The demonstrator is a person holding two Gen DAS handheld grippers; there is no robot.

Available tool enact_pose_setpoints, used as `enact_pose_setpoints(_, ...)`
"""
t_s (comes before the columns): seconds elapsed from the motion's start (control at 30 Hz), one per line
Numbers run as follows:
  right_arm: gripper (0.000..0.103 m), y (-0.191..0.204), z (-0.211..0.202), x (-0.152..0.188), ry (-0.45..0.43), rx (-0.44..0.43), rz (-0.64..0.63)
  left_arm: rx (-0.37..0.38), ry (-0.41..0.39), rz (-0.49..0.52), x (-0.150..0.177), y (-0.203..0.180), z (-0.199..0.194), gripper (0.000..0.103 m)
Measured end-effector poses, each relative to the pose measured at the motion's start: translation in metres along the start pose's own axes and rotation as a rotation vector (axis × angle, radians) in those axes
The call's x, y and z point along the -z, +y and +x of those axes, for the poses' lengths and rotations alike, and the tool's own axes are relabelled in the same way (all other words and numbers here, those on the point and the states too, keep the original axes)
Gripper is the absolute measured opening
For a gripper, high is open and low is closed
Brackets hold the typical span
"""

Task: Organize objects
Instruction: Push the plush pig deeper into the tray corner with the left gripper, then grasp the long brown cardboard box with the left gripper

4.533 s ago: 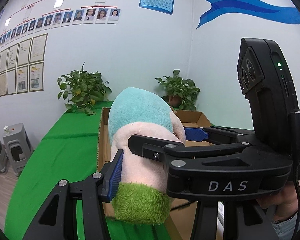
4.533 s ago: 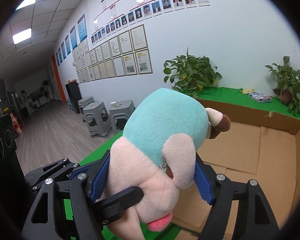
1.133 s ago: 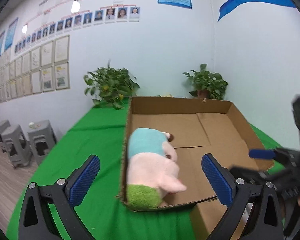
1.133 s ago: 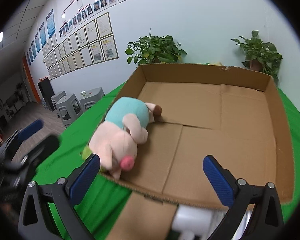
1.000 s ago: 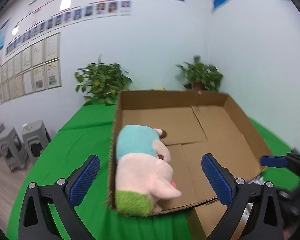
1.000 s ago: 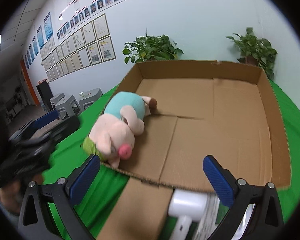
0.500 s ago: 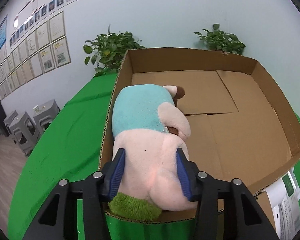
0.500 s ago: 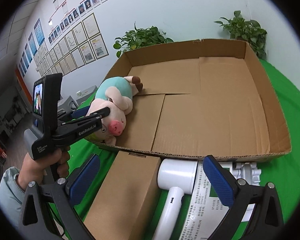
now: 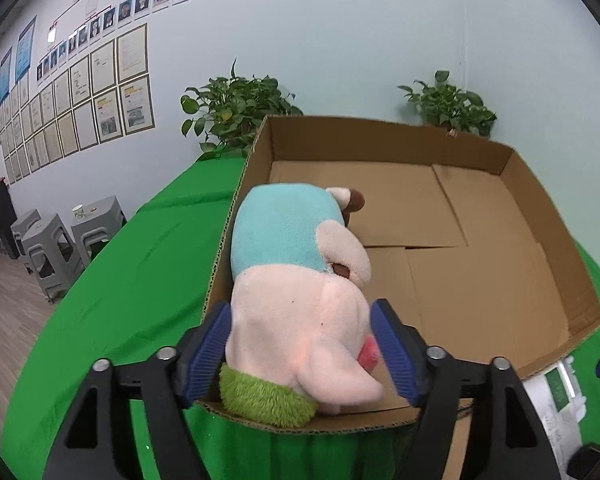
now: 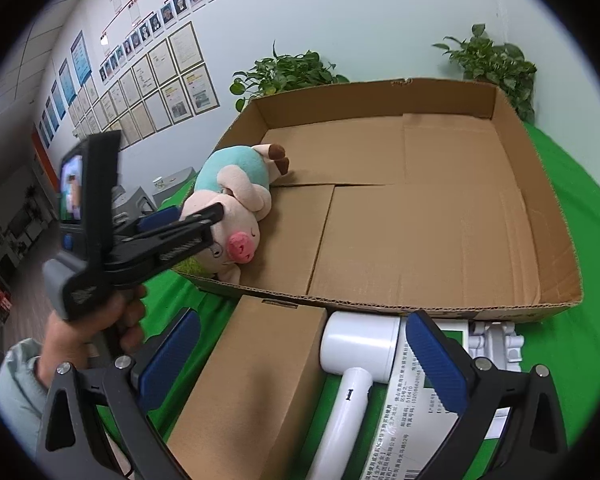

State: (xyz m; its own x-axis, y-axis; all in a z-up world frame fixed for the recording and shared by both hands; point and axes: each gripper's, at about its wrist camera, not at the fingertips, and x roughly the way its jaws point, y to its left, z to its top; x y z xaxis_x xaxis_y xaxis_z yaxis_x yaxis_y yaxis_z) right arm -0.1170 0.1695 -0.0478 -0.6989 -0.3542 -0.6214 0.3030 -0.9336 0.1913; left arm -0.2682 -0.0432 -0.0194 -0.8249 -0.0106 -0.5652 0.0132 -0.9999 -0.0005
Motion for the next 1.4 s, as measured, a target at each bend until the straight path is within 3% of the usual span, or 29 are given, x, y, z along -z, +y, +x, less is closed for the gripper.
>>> enact_pose_setpoints(0.03, 0.103, 0.002, -0.002, 0.000, -0.008, 0.016, -0.011, 0.007, -0.018, -0.003, 0.000, 0.002, -0.012, 0.081)
enact_pose_setpoints(0.1, 0.102, 0.004, -0.006, 0.000, -0.028, 0.042, -0.022, 0.027, -0.064, -0.012, 0.000, 0.004, -0.036, 0.097)
enact_pose_setpoints(0.17, 0.102, 0.006, -0.012, 0.000, -0.055, 0.082, -0.026, 0.052, -0.104, -0.011, 0.001, 0.004, -0.060, 0.103)
enact_pose_setpoints(0.37, 0.102, 0.009, -0.024, 0.004, -0.089, 0.176, -0.024, 0.161, -0.196, 0.030, 0.014, -0.008, -0.125, 0.103)
enact_pose_setpoints(0.57, 0.102, 0.008, -0.041, 0.012, -0.124, 0.199, -0.002, 0.202, -0.156, 0.030, 0.023, -0.019, -0.156, 0.103)
enact_pose_setpoints(0.6, 0.098, 0.009, -0.046, 0.014, -0.135, 0.202, -0.009, 0.210, -0.156, 0.032, 0.025, -0.020, -0.162, 0.103)
enact_pose_setpoints(0.67, 0.081, 0.012, -0.051, 0.016, -0.140, 0.220, -0.018, 0.226, -0.157, 0.028, 0.028, -0.021, -0.170, 0.103)
enact_pose_setpoints(0.8, 0.033, 0.011, -0.056, 0.021, -0.123, 0.246, -0.014, 0.248, -0.175, 0.031, 0.034, -0.026, -0.188, 0.102)
enact_pose_setpoints(0.83, 0.032, 0.011, -0.057, 0.022, -0.117, 0.249, -0.016, 0.246, -0.176, 0.034, 0.036, -0.027, -0.192, 0.102)
enact_pose_setpoints(0.87, 0.032, 0.010, -0.058, 0.023, -0.115, 0.243, -0.012, 0.245, -0.174, 0.037, 0.038, -0.028, -0.195, 0.094)
enact_pose_setpoints(0.93, 0.040, 0.008, -0.061, 0.025, -0.106, 0.214, 0.001, 0.268, -0.143, 0.051, 0.041, -0.031, -0.196, 0.046)
enact_pose_setpoints(0.97, 0.065, 0.008, -0.061, 0.026, -0.101, 0.198, 0.004, 0.290, -0.110, 0.062, 0.042, -0.033, -0.194, 0.005)
enact_pose_setpoints(1.0, 0.088, 0.008, -0.063, 0.028, -0.103, 0.186, 0.006, 0.302, -0.080, 0.066, 0.044, -0.035, -0.193, 0.004)
enact_pose_setpoints(1.07, 0.095, 0.010, -0.065, 0.031, -0.101, 0.190, -0.007, 0.290, -0.092, 0.064, 0.049, -0.036, -0.197, 0.004)
enact_pose_setpoints(1.13, 0.103, 0.012, -0.064, 0.035, -0.080, 0.172, -0.029, 0.272, -0.105, 0.059, 0.054, -0.034, -0.203, 0.034)
enact_pose_setpoints(1.17, 0.103, 0.013, -0.065, 0.037, -0.075, 0.153, -0.030, 0.272, -0.096, 0.050, 0.055, -0.033, -0.206, 0.084)
enact_pose_setpoints(1.2, 0.103, 0.012, -0.065, 0.039, -0.071, 0.136, -0.025, 0.274, -0.098, 0.034, 0.056, -0.030, -0.207, 0.101)
enact_pose_setpoints(1.27, 0.103, 0.010, -0.067, 0.040, -0.068, 0.131, -0.011, 0.301, -0.109, -0.013, 0.059, -0.022, -0.213, 0.103)
enact_pose_setpoints(1.4, 0.103, 0.007, -0.069, 0.040, -0.073, 0.127, -0.003, 0.328, -0.082, 0.004, 0.057, -0.019, -0.211, 0.103)
